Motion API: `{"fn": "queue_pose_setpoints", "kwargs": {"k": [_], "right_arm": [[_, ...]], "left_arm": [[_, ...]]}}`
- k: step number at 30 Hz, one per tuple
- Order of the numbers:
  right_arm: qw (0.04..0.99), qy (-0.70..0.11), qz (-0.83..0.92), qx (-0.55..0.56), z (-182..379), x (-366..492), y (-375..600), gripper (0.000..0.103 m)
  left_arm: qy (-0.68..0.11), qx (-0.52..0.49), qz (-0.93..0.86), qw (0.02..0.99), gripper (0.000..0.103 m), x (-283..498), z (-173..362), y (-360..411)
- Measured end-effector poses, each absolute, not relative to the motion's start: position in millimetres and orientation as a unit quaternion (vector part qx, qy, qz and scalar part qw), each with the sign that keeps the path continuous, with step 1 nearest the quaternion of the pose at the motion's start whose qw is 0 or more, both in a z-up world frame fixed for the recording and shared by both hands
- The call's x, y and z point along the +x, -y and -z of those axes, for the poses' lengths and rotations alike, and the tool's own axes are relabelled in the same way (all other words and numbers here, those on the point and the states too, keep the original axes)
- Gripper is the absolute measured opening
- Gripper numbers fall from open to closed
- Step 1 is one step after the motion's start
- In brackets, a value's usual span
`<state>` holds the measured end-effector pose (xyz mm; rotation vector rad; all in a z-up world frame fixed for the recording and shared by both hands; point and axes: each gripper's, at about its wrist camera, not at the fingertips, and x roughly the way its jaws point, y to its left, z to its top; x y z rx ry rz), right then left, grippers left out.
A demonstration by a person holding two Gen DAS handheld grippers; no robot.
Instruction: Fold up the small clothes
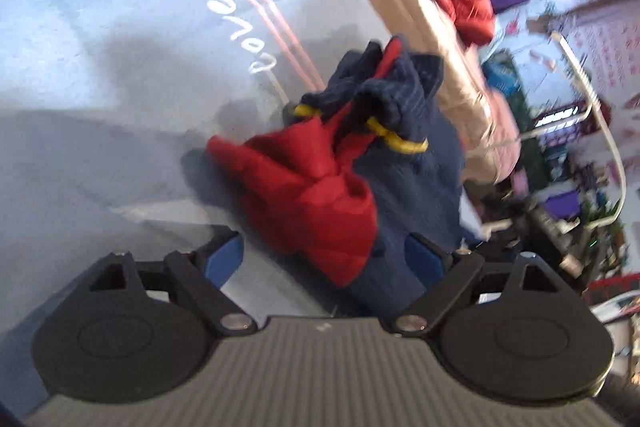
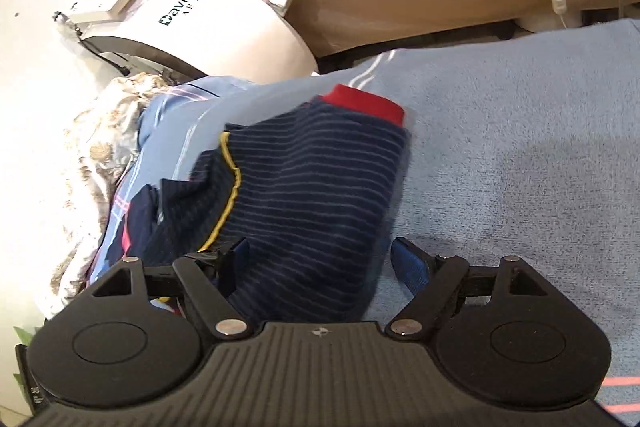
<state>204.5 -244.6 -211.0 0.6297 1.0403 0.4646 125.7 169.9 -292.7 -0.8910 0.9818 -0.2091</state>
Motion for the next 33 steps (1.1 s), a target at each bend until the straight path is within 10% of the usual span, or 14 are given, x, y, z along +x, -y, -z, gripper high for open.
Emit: {"fn": "queue_pose_setpoints", "kwargs": {"k": [9,12,13,15,33], "right_arm": [[0.768,-0.458,-0.23,0.384,232.0,233.7,241.4,0.103],[0.776,-0.455,-0.226,0.375,230.1,233.0,238.6,0.1],[0.777,-0.462,-0.215,0.368,231.5,232.7,238.2,0.061],[0.77,-0.465,-0.204,0.386,239.5,230.6,240.6,0.053],[0.869,-0.38,-0.162,0.273,20.7,115.2,363.1,0.044]], "left_arm": [[-0.429,-0.452,0.104,0.775,0.085,170.1,317.0,-156.0],[-0.42,-0.461,0.099,0.776,0.051,176.5,311.0,-150.4],[-0.424,-0.46,0.099,0.774,0.046,178.9,313.0,-148.8],[-0.44,-0.458,0.097,0.766,0.04,185.8,323.4,-145.0],[-0.438,-0.367,0.282,0.771,0.029,167.7,147.0,-11.4]]}}
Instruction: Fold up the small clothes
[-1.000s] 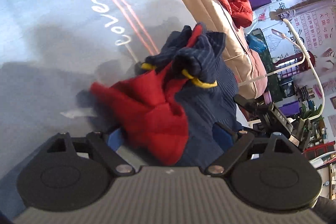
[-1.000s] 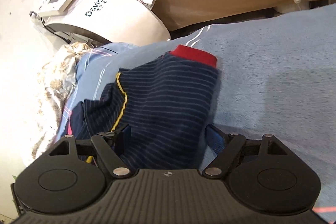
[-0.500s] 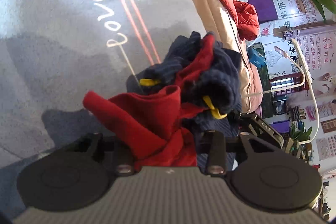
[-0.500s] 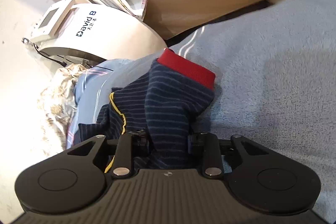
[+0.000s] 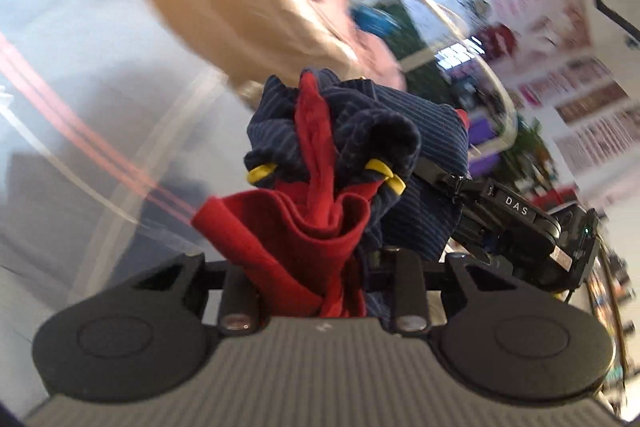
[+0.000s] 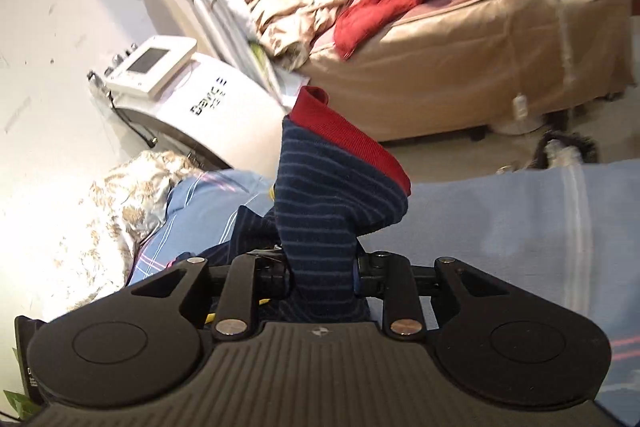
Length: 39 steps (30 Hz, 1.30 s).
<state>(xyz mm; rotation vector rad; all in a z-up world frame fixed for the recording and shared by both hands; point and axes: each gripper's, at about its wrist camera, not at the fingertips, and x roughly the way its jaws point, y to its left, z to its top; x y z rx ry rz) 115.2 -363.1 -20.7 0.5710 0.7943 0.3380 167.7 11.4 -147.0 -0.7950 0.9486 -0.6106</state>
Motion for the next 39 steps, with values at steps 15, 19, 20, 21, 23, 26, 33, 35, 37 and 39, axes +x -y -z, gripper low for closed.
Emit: {"fn": "queue_pose_setpoints", "kwargs": {"k": [15,19,20,21,23,26,33,35,37,39], "right_arm": [[0.867,-0.448,-0.051,0.21,-38.5,15.6,651.5,0.044],[0.855,-0.471,-0.023,0.215,10.7,25.6,682.2,0.046],[0.858,-0.465,-0.019,0.217,23.8,25.1,685.6,0.049],[0.861,-0.458,-0.023,0.219,32.8,23.4,688.1,0.055],[0.871,-0.448,-0.03,0.202,47.1,21.4,684.3,0.079],[0.893,-0.429,0.0,0.137,43.8,11.9,675.6,0.103],[0.946,-0.319,-0.048,0.016,-18.4,-45.5,656.3,0.103],[0.941,-0.326,-0.089,-0.004,-23.8,-57.1,639.0,0.103],[0.93,-0.344,-0.13,-0.027,-18.2,-67.9,621.1,0.097],[0.917,-0.359,-0.154,-0.077,-5.7,-77.3,605.2,0.079]], "left_arm": [[-0.482,-0.385,0.347,0.706,0.03,50.5,120.9,323.5],[-0.483,-0.329,0.322,0.745,0.03,26.4,145.0,368.4],[-0.485,-0.327,0.311,0.749,0.031,19.8,152.1,370.5],[-0.48,-0.32,0.303,0.758,0.033,15.7,155.8,369.5],[-0.472,-0.28,0.296,0.781,0.043,13.3,153.1,367.1],[-0.457,-0.236,0.295,0.805,0.055,20.8,131.6,350.3],[-0.309,-0.055,0.406,0.858,0.08,25.2,37.6,351.3],[-0.285,0.005,0.445,0.849,0.079,27.2,27.8,381.1],[-0.272,0.063,0.483,0.83,0.077,33.8,24.8,409.8],[-0.277,0.13,0.515,0.801,0.074,36.4,28.8,435.9]]}}
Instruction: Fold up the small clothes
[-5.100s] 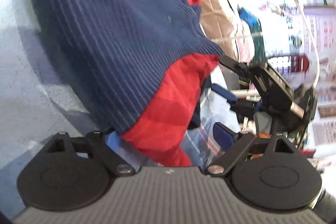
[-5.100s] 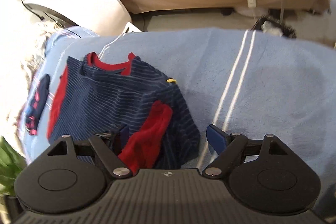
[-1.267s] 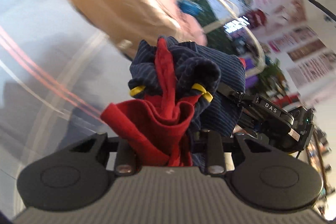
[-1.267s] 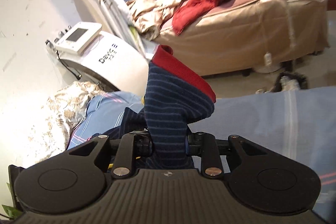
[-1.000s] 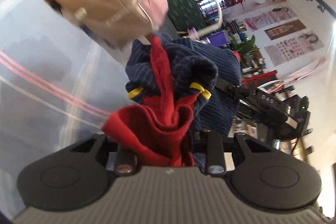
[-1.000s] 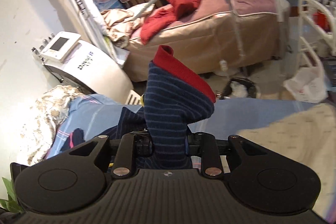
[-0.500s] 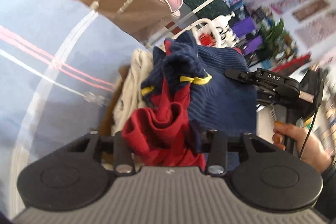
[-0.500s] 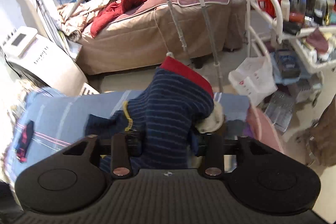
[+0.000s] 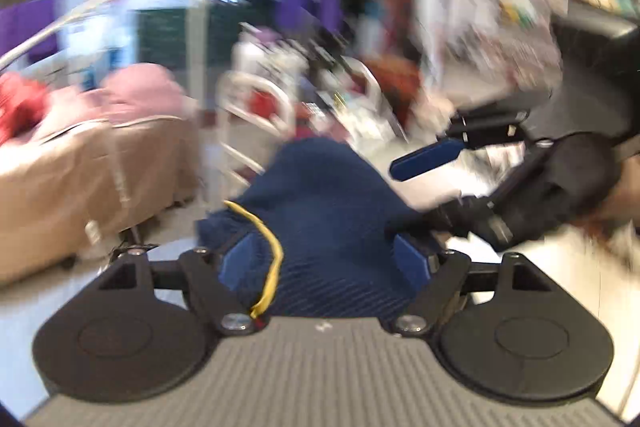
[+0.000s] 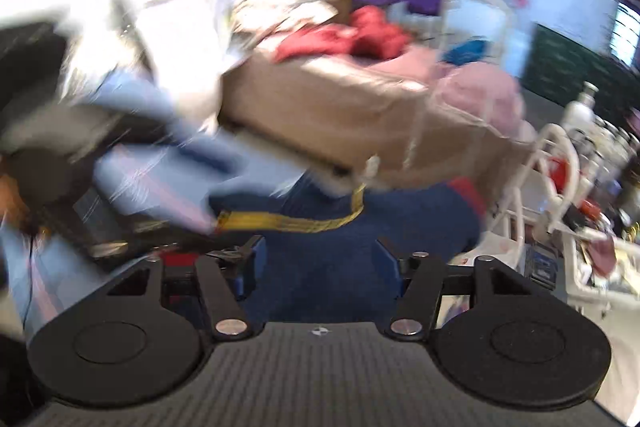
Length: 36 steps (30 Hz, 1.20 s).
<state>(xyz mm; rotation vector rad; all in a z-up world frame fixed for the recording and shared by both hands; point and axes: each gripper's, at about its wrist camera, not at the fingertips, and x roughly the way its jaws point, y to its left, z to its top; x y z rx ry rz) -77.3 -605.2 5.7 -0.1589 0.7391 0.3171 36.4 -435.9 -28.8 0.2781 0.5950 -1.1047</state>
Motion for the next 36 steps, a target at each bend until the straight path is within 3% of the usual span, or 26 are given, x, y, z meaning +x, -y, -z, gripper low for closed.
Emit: {"fn": "queue_pose_setpoints", "kwargs": {"k": [1,3,4,5,8,20,24,26,31,36], "right_arm": [[0.911,-0.363,-0.159,-0.115,1.3,-80.2,598.8,0.075],[0.9,-0.371,-0.186,-0.131,11.5,-80.2,600.3,0.077],[0.896,-0.373,-0.2,-0.134,15.2,-79.2,602.9,0.081],[0.891,-0.378,-0.21,-0.143,20.2,-77.3,604.5,0.095],[0.88,-0.4,-0.209,-0.147,29.9,-70.8,609.3,0.102],[0.876,-0.425,-0.189,-0.127,55.4,-59.5,619.4,0.103],[0.887,-0.42,-0.162,-0.103,41.8,-64.7,615.1,0.103],[0.894,-0.413,-0.136,-0.109,28.0,-68.4,609.2,0.103],[0.914,-0.396,-0.024,-0.081,-27.1,-87.9,600.7,0.103],[0.902,-0.429,0.025,-0.047,-63.4,-107.0,577.2,0.103]], "left_arm": [[-0.28,0.159,0.53,0.784,0.074,38.5,33.4,445.4],[-0.298,0.217,0.559,0.743,0.074,40.1,46.8,460.8],[-0.292,0.24,0.559,0.738,0.074,36.6,53.5,465.6],[-0.287,0.255,0.56,0.734,0.075,35.4,58.2,467.1],[-0.309,0.249,0.565,0.723,0.079,40.0,70.6,465.3],[-0.329,0.259,0.551,0.722,0.091,53.5,101.5,473.0],[-0.339,0.248,0.527,0.739,0.095,51.0,85.8,465.9],[-0.343,0.243,0.503,0.755,0.102,44.6,70.6,455.8],[-0.342,0.233,0.438,0.798,0.103,27.2,19.8,426.9],[-0.379,0.202,0.357,0.829,0.103,11.3,-21.5,406.1]]}}
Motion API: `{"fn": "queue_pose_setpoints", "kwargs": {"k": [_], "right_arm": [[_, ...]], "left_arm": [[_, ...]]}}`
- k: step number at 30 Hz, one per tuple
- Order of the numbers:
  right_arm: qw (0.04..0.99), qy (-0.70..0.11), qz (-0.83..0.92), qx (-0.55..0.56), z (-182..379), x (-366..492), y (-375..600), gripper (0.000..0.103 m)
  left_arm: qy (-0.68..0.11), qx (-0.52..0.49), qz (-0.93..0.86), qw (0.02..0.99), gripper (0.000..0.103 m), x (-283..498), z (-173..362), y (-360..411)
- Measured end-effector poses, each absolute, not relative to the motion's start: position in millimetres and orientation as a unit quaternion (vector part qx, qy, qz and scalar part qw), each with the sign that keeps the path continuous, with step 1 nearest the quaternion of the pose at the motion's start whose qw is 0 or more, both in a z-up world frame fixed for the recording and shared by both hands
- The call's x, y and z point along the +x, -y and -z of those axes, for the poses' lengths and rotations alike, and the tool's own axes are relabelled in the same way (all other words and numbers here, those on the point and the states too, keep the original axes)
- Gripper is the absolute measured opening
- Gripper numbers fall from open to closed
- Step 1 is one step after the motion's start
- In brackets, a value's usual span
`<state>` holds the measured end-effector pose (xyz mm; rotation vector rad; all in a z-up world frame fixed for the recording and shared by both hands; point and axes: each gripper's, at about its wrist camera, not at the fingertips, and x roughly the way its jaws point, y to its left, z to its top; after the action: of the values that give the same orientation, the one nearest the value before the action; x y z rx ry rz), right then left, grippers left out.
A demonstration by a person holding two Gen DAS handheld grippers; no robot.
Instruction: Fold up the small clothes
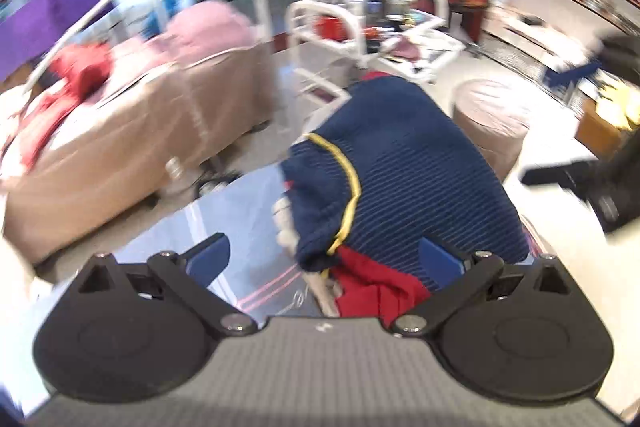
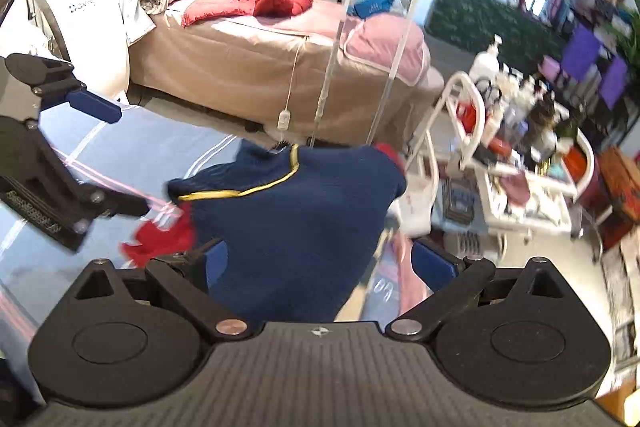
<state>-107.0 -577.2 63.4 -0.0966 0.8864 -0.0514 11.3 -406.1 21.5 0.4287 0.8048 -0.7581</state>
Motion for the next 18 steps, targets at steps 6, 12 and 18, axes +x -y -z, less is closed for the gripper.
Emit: {"fn": "queue_pose_setpoints", "kwargs": {"k": [6,12,18], "right_arm": [[0.868,-0.482,0.113,-0.031,-62.9,-115.3,552.8,0.103],[0.86,-0.488,0.148,-0.001,-57.7,-123.2,558.0,0.103],[0.86,-0.488,0.147,0.008,-54.5,-121.3,558.5,0.103]], "left_arm": [[-0.397,0.212,0.286,0.846,0.103,-8.9,-39.9,402.1],[-0.4,0.209,0.267,0.851,0.103,-22.4,-46.9,394.8],[-0.414,0.201,0.264,0.848,0.103,-22.6,-43.9,387.5]]}}
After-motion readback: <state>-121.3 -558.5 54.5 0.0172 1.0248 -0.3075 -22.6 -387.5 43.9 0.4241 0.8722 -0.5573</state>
